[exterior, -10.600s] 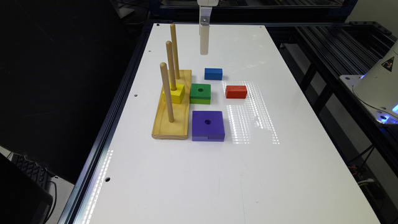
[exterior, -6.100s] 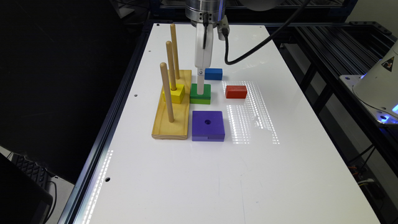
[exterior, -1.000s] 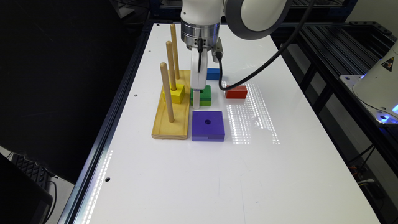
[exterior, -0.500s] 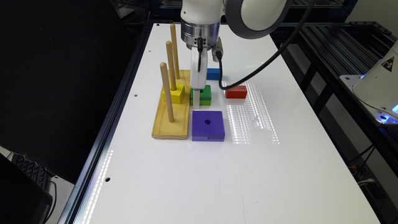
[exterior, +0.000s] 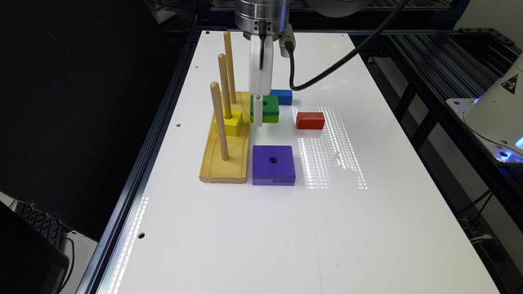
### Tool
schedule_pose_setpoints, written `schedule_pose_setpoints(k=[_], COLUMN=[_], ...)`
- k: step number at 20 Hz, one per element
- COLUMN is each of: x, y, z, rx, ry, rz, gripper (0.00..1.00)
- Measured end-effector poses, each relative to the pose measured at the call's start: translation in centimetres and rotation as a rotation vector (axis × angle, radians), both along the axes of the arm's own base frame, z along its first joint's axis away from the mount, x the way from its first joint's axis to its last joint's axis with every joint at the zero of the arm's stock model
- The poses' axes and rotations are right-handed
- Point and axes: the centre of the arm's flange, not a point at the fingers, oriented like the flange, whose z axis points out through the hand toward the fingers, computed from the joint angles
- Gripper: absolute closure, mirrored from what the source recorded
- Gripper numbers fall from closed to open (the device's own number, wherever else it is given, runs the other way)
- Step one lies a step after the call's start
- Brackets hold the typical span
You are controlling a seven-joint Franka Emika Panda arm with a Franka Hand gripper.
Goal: Pick up green block.
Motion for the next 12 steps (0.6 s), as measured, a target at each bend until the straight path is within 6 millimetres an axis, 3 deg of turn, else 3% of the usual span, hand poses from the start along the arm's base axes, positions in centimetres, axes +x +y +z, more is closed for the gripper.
schedule_pose_setpoints(k=[4, 9, 12], x=[-0.2, -0.3, -0.4], y=[0.0, 0.0, 0.0], z=[3.4, 4.2, 6.5], rx=[-0.004, -0.005, -0.007], ry=[0.005, 0.003, -0.004], rz=[0.001, 0.002, 0.002], gripper=[1.00, 1.00, 1.00])
